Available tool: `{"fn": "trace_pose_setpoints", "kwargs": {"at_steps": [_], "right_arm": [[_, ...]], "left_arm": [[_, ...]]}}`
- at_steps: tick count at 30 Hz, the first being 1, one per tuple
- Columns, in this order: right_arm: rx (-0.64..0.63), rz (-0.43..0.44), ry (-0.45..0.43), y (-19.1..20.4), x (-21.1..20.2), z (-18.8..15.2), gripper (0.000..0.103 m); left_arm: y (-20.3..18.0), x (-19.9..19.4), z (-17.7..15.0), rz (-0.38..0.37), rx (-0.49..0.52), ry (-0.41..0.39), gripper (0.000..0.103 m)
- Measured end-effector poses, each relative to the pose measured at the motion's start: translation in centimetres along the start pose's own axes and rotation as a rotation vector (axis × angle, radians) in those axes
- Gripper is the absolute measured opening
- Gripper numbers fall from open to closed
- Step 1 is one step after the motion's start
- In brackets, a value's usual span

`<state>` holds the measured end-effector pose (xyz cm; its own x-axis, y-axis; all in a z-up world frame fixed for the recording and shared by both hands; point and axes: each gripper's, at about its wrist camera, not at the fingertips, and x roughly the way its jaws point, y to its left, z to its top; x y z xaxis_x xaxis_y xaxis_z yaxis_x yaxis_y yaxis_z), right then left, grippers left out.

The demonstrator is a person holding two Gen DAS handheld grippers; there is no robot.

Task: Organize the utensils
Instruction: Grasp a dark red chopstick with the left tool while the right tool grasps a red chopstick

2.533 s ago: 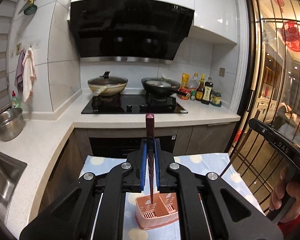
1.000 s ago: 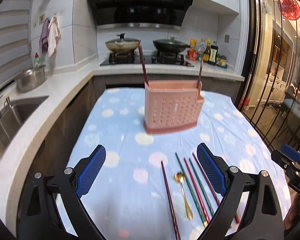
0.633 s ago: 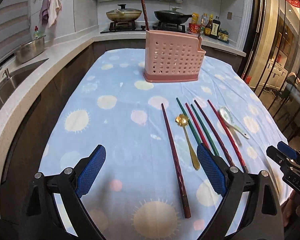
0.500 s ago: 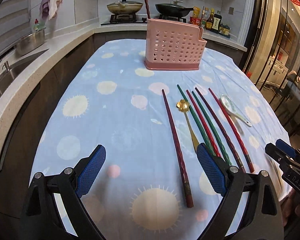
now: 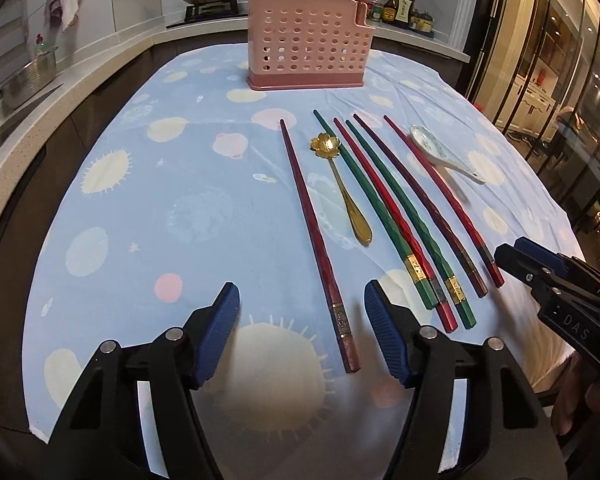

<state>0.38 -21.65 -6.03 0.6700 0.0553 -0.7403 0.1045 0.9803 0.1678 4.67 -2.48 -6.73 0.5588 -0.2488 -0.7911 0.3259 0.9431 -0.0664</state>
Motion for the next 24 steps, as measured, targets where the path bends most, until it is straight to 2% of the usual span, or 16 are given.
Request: {"fn": "trace_pose_setpoints", "kwargs": {"at_steps": [3,10,13,15,18,24], "right_arm": [[-0.004,0.004,0.014,0.1,0.5,-0.1,0.028],[-0.027,0.001,0.023,0.5,1.4,-0.4,0.019],[-0.038,0.0,0.021,0.7,1.5,-0.4,0.012],[-0.046,-0.002,0.018,0.7,1.5,-0.5,0.009],[-0.059,-0.007,0.016,0.9,1.5,-0.5,0.007],[-0.065,0.005,0.009,1.1,0.9,-0.5,0.007]], "left_arm": [[0.0,0.5,-0.2,-0.01,-0.004,0.015,0.055],[0.1,0.7,-0.7,-0.006,-0.001,0.019,0.052],[0.2,0.6,-0.7,-0.015,0.001,0.016,0.04],[0.3,0.5,-0.8,-0.026,0.003,0.017,0.025],[0.3,0.3,-1.0,-0.041,0.006,0.019,0.012],[0.4,0.0,-1.0,-0.054,0.001,0.018,0.008]]}}
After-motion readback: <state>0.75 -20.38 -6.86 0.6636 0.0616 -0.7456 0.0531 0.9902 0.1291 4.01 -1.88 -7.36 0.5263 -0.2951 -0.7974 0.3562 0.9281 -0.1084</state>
